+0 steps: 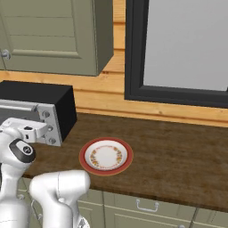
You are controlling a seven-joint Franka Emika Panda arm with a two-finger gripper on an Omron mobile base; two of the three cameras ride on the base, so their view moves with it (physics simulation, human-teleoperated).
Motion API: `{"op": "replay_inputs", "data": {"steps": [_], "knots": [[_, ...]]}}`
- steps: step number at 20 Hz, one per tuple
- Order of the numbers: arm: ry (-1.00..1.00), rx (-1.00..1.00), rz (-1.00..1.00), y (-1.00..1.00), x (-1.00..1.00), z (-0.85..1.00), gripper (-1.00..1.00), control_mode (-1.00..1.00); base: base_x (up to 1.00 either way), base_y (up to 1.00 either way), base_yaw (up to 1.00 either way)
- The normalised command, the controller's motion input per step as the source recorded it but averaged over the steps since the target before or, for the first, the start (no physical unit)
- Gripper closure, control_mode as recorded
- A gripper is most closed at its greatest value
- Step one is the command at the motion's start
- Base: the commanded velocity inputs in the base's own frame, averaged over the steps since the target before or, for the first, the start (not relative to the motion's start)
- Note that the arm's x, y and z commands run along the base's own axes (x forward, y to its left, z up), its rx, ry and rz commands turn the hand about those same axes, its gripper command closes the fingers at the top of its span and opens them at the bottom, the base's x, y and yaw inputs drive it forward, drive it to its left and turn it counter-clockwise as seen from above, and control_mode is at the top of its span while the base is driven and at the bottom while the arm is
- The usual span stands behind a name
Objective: Pick up the kebab skewer and baguette bread, and place them inside the toaster oven. Close the toaster oven door and start by setting the timer.
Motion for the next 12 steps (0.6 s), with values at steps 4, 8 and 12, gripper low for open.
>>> {"op": "replay_inputs", "data": {"steps": [4,8,12], "knots": [[0.03,0.00,0.04,-0.02,0.01,0.00,-1.00,-1.00,0.00,0.00,0.00],[0.03,0.00,0.02,0.00,0.00,-0.10,-1.00,-1.00,0.00,0.00,0.00],[0.02,0.00,0.01,0.00,0.00,-0.22,-1.00,-1.00,0.00,0.00,0.00]]}}
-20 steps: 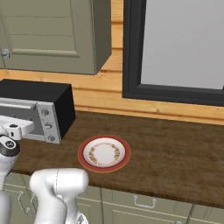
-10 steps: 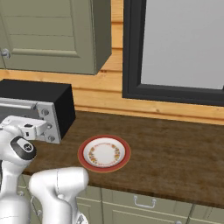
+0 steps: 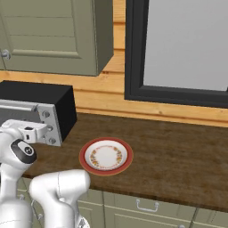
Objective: Pick up the kebab skewer and baguette bread, and place them inside the toaster oven. Close the toaster oven door and start by setting the timer.
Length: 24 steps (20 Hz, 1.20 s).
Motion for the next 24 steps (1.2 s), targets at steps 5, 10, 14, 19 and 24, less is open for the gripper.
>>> {"op": "replay_inputs", "data": {"steps": [5,10,14,19,24], "knots": [[0.00,0.00,0.01,0.00,0.00,-0.46,-1.00,-1.00,0.00,0.00,0.00],[0.00,0.01,0.01,0.00,0.00,-0.36,-1.00,-1.00,0.00,0.00,0.00],[0.00,0.03,0.03,0.00,0.01,-0.21,-1.00,-1.00,0.00,0.00,0.00],[0.00,0.02,0.05,-0.04,0.02,-0.27,-1.00,-1.00,0.00,0.00,0.00],[0.00,0.01,0.06,-0.04,0.01,-0.25,-1.00,-1.00,0.00,0.00,0.00]]}}
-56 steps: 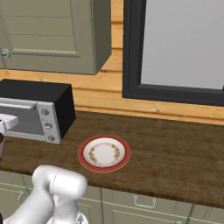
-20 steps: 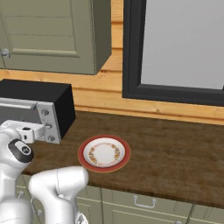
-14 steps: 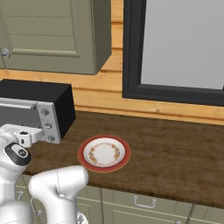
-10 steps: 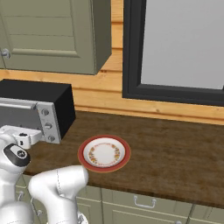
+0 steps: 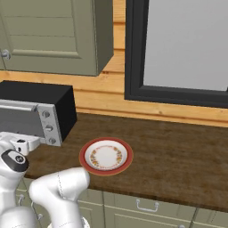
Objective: Pick up the kebab skewer and baguette bread, and place them inside the toaster oven. Close the toaster oven door and start by setting the timer.
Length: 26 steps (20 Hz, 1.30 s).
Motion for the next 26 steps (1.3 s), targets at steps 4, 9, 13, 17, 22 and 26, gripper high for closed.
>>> {"op": "replay_inputs", "data": {"steps": [4,9,13,17,22,26], "knots": [[0.00,0.00,0.05,-0.01,0.03,-0.22,-1.00,-1.00,0.00,0.00,0.00],[0.01,0.00,0.02,0.00,0.06,-0.08,-1.00,-1.00,0.00,0.00,0.00],[0.02,0.00,0.00,0.00,0.10,-0.06,-1.00,-1.00,0.00,0.00,0.00],[0.01,0.00,0.00,0.00,0.18,-0.07,-1.00,-1.00,0.00,0.00,0.00],[0.00,0.00,0.00,0.00,0.30,-0.12,-1.00,-1.00,0.00,0.00,0.00],[0.00,0.00,0.00,-0.01,0.28,-0.28,-1.00,-1.00,0.00,0.00,0.00]]}}
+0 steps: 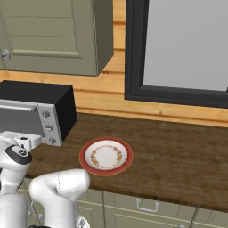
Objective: Pick up the kebab skewer and baguette bread, and place them inside the toaster oven. Close the toaster oven door and start by setting the timer.
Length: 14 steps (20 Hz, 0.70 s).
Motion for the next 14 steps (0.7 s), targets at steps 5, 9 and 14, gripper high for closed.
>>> {"op": "replay_inputs", "data": {"steps": [5,9,14], "knots": [[0.00,0.00,0.00,-0.13,0.25,-0.35,-1.00,-1.00,0.00,0.00,0.00],[0.08,0.00,0.00,-0.31,0.12,-0.06,-1.00,-1.00,0.00,0.00,0.00],[0.22,-0.01,0.00,-0.26,0.00,0.00,-1.00,-1.00,0.00,0.00,0.00]]}}
